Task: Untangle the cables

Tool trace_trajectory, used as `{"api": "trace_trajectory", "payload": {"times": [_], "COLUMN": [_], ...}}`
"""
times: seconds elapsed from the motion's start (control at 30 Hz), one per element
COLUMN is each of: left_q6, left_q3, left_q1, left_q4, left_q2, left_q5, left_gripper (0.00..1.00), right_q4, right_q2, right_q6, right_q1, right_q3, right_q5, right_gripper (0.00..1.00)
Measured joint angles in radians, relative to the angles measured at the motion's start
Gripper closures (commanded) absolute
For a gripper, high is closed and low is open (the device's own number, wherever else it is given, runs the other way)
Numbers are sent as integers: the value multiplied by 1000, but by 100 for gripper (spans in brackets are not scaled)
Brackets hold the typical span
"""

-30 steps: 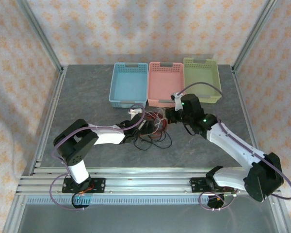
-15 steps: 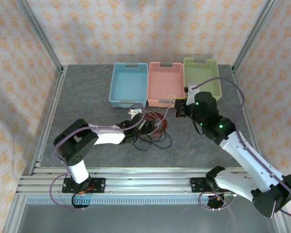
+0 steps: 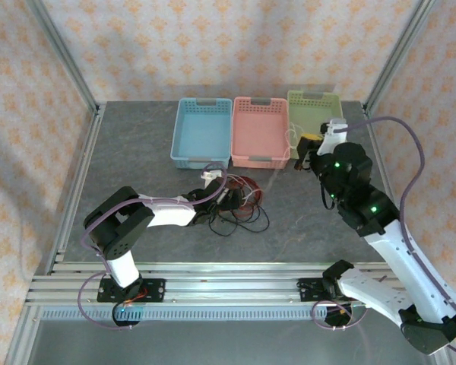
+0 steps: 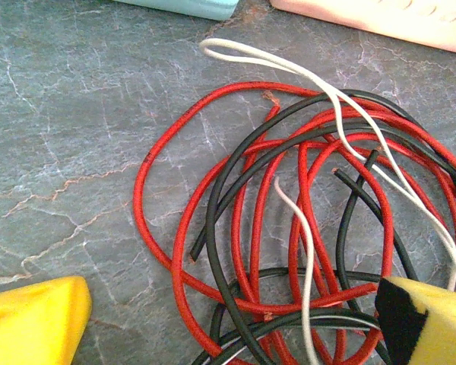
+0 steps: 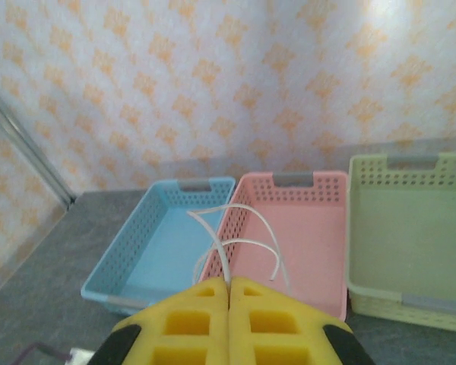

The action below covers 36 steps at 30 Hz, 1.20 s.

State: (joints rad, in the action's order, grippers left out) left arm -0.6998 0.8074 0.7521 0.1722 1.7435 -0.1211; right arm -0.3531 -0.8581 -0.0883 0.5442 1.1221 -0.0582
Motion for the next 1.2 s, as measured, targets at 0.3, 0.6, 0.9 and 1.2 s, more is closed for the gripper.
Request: {"api": "trace_trajectory", "payload": {"times": [0.3,0.6,0.9,1.2], "left_q6": [-4,-7,16,117], "left_q3": [-6,-6,-32,-27], "left_q1": [0,0,20,51], "left_q4": [11,11,-29,-30], "left_q2": [0,0,-167,-410], "left_q5": [-3,-4,-31,-99], "left_gripper": [1,1,1,1], "right_q4": [-40,-78,-109,-103], "right_q2": [42,23,-69,-172], "right_q6": [17,42,-3,-36], "right_q1": [0,0,0,-5], "right_q3": [136,195,194,191], "right_q5": [-98,-182,-243,-286], "right_gripper": [100,100,100,100]}}
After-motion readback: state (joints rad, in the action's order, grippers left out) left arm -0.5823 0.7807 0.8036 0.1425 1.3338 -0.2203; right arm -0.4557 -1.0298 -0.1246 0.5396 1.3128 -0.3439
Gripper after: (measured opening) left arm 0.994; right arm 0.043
